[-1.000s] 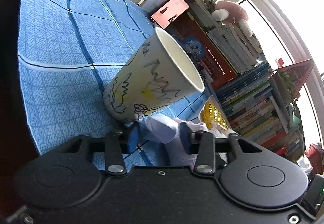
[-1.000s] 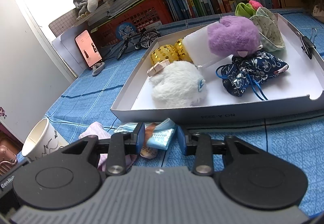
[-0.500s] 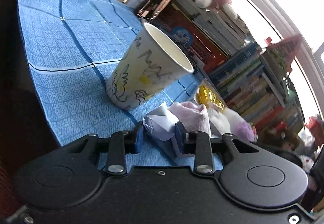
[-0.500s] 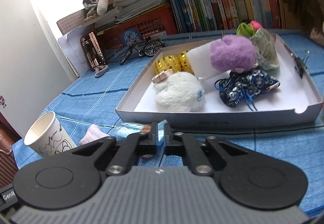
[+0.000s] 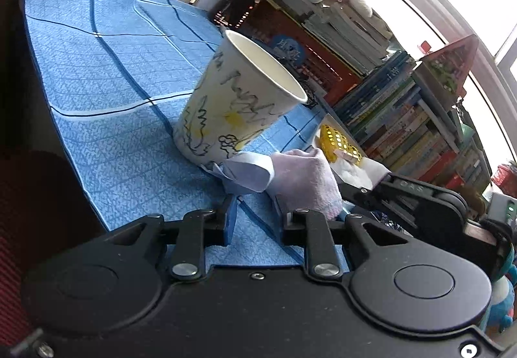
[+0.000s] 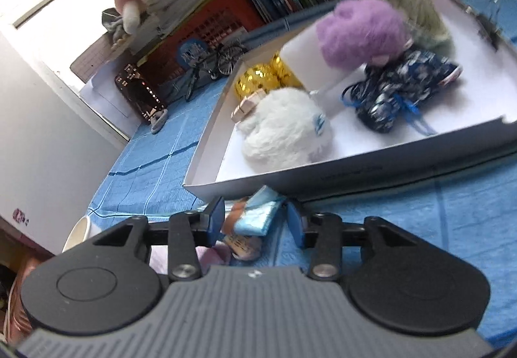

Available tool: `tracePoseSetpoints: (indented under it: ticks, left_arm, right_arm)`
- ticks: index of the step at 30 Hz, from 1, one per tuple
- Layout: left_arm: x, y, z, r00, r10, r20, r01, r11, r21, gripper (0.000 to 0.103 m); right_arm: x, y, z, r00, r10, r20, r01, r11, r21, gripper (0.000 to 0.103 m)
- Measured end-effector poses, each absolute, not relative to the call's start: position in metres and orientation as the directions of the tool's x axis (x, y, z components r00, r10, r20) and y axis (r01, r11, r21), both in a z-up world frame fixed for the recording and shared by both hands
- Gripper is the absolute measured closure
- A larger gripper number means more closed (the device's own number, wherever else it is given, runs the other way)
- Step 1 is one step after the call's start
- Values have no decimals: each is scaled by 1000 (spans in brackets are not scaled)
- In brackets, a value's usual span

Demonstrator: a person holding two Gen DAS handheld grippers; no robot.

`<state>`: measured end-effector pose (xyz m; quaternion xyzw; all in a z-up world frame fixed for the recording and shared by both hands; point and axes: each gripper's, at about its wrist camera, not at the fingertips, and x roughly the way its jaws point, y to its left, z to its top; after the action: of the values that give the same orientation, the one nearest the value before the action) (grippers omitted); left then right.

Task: Organize soft objects
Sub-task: 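Carry the paper item with the left tool while the right tool carries the mask packet to the tray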

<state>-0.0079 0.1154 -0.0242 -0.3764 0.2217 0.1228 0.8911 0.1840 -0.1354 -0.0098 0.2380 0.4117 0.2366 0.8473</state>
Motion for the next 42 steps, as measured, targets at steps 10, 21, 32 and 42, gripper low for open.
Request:
tracePoseSetpoints:
  ticks: [10,21,32,42]
  left_arm:
    - [-11,122,-22,873,81,-481,-396,694,-601,59]
    - [2,127,-24,876,110,-470,-430,619,-657,47]
    - [8,131,-32,878,132,-460,-451,549,-704,70]
    - [-6,117,-17,903,114,-415,-380,663,-645,71]
  right_arm:
    - [167,-118,3,557,540,-631,-308,840,447,79]
    - [142,-151,9,621,453,-639,-298,891,341,79]
    - [132,-159,12,641,445,-625,-306,895,323,80]
    - [123,-162,20,690,423,-588,-310,906,288,82]
